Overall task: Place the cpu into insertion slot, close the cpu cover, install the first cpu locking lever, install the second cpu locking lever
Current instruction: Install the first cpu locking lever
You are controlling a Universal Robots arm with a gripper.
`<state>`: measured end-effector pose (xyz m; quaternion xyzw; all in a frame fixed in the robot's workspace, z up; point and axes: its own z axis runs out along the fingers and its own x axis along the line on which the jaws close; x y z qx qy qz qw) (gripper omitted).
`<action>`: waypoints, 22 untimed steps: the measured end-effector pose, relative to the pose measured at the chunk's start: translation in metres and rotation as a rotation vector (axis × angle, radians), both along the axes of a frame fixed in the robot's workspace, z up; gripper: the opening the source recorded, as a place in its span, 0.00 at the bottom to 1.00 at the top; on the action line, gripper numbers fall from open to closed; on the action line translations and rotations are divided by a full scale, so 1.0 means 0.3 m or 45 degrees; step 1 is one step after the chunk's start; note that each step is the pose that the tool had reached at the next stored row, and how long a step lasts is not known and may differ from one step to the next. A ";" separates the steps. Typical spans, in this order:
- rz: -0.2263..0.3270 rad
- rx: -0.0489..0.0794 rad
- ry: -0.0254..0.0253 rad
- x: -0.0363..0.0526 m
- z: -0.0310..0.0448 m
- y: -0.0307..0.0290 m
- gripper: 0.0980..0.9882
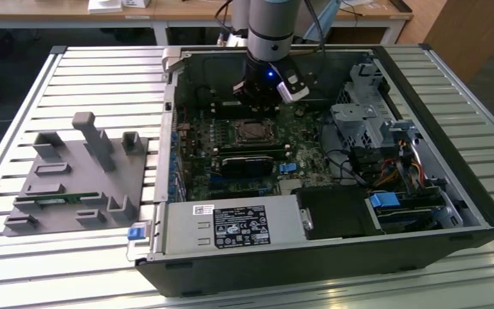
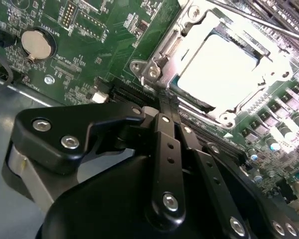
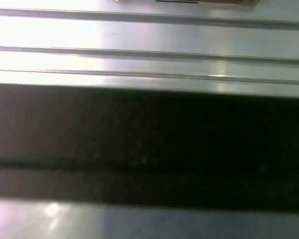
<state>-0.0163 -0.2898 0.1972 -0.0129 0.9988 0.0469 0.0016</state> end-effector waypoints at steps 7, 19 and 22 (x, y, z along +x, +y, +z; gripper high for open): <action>0.000 -0.004 0.0013 0.000 -0.004 -0.001 0.01; 0.000 -0.004 0.0012 0.000 0.035 -0.004 0.01; 0.000 -0.004 0.0012 0.000 0.035 -0.007 0.01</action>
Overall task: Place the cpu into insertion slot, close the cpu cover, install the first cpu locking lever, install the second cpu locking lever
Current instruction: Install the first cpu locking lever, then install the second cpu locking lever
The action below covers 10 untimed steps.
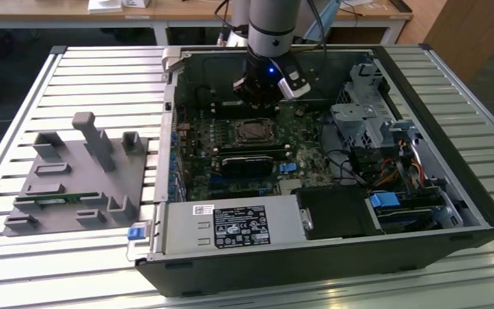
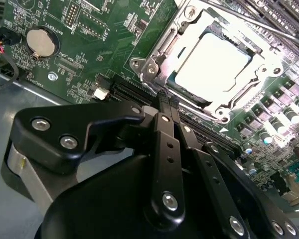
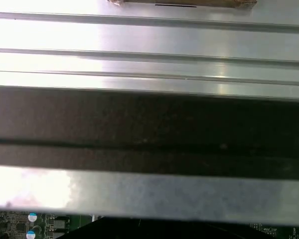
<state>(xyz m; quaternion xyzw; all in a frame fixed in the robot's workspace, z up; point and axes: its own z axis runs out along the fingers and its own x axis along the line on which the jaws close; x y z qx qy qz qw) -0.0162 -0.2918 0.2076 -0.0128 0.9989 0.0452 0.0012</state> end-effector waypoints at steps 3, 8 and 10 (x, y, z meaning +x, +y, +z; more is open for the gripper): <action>0.000 0.000 0.0001 0.000 0.000 -0.003 0.01; 0.000 0.000 0.0000 0.000 0.000 -0.007 0.01; 0.000 0.000 0.0000 0.000 0.000 -0.008 0.01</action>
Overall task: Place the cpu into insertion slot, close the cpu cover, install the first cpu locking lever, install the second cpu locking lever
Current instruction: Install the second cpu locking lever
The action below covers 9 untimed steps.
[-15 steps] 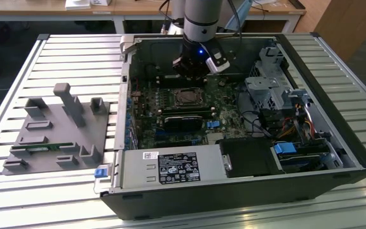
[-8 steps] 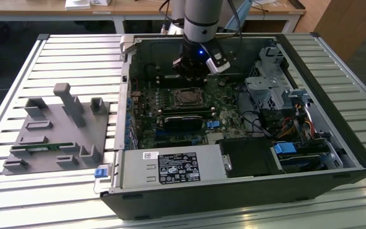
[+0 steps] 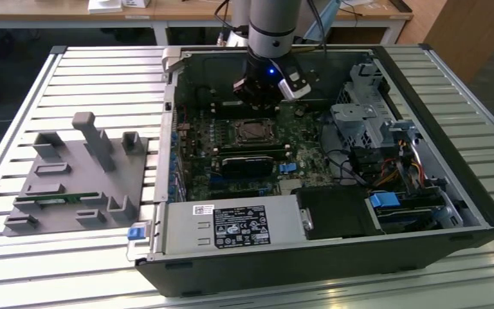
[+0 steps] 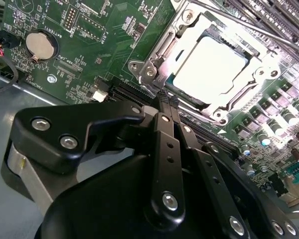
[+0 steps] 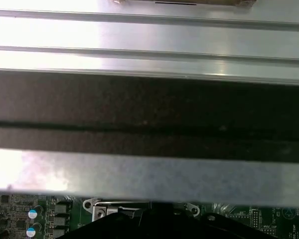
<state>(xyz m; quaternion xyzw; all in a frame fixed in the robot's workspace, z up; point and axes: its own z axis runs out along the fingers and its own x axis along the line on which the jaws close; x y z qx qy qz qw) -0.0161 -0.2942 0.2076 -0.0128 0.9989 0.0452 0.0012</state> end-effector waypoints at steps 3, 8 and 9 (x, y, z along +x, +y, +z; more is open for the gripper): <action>0.000 0.000 0.0002 0.000 0.000 -0.002 0.01; 0.000 0.000 0.0001 0.001 0.000 -0.008 0.01; 0.000 0.000 0.0000 0.001 0.000 -0.009 0.01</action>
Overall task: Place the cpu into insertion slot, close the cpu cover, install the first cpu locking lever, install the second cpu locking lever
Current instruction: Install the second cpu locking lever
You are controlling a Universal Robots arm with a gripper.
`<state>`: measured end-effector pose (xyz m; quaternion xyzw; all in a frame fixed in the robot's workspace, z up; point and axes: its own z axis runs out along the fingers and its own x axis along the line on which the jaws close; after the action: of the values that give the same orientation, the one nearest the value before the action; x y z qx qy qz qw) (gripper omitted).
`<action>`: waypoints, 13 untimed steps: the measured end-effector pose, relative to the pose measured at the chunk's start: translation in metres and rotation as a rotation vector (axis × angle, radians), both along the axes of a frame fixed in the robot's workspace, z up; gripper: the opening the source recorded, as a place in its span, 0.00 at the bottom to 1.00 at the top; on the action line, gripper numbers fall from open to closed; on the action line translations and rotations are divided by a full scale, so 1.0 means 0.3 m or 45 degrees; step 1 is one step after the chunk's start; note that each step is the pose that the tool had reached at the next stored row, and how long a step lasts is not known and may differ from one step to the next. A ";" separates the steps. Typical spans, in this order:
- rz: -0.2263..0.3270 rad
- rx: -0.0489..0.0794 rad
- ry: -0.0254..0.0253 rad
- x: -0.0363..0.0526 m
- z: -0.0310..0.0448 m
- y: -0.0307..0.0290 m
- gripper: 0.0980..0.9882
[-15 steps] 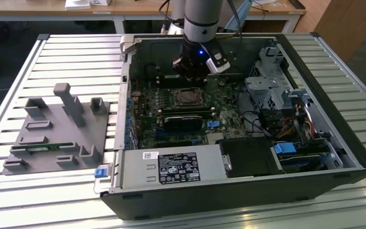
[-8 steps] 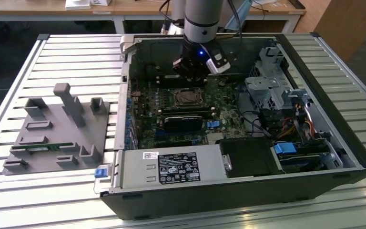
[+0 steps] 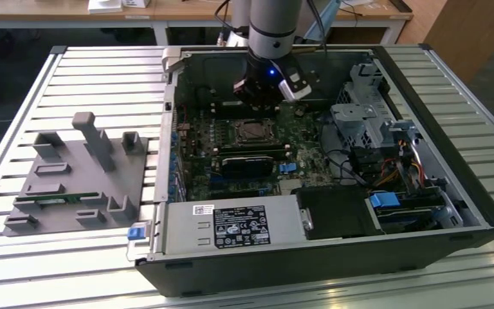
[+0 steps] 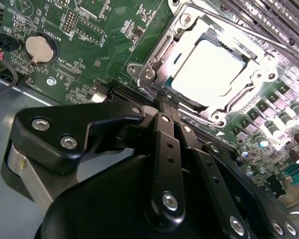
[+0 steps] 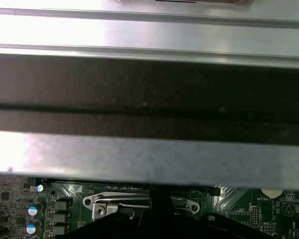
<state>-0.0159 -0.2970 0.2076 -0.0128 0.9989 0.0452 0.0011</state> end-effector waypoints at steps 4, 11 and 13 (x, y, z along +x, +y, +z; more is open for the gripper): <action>0.000 0.000 0.0000 0.000 0.000 -0.005 0.01; 0.000 0.000 0.0001 0.000 0.000 -0.018 0.01; 0.000 0.000 0.0000 0.000 0.000 -0.021 0.01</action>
<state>-0.0160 -0.3034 0.2076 -0.0128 0.9989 0.0452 0.0012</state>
